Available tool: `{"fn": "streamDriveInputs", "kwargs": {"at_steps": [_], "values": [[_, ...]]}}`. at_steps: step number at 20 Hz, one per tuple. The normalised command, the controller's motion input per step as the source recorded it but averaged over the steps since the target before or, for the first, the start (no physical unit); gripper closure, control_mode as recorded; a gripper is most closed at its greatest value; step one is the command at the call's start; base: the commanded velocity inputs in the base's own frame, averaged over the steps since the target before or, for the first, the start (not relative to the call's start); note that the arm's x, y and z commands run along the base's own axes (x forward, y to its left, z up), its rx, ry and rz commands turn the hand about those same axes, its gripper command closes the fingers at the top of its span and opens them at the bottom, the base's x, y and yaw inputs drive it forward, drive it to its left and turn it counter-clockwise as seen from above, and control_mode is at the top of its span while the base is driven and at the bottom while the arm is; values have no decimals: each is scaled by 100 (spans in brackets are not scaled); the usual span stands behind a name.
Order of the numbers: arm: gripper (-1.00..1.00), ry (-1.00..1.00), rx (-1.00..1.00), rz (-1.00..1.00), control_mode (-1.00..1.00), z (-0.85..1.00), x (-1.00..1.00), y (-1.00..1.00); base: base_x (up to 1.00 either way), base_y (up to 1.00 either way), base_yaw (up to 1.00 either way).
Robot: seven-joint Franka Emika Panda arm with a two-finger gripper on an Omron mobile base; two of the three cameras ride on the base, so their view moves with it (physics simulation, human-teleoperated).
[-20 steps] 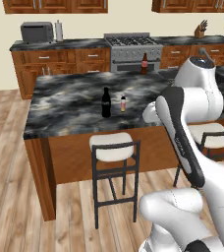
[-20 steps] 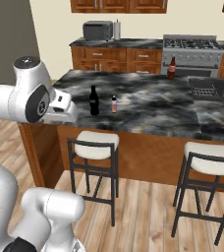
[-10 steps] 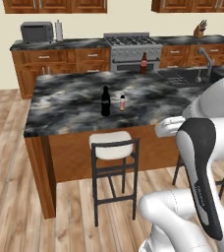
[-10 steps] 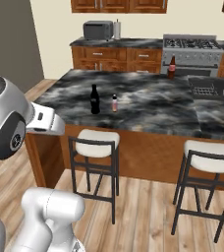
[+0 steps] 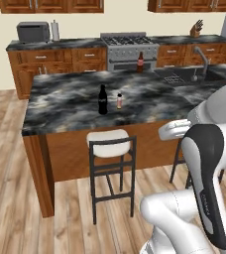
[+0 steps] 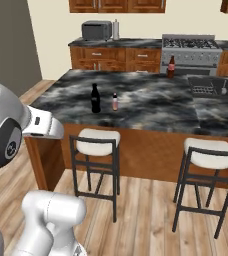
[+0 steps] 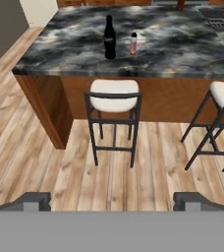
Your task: Place the large bottle from the dining counter next to the other large bottle outside the sink, and place the small bottle from the dining counter next to the other small bottle inside the sink.
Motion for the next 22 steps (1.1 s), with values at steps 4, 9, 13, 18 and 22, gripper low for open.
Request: {"fn": "streamDriveInputs", "kwargs": {"at_steps": [4, 9, 13, 18, 22], "values": [[-100, 0, 0, 0, 100, 0, 0, 0, 56, 12, -3], [-100, 0, 0, 0, 100, 0, 0, 0, 84, 28, -2], [-100, 0, 0, 0, 100, 0, 0, 0, 93, 44, -7], [-100, 0, 0, 0, 100, 0, 0, 0, 85, 56, -9], [-100, 0, 0, 0, 100, 0, 0, 0, 71, 66, -9]]}}
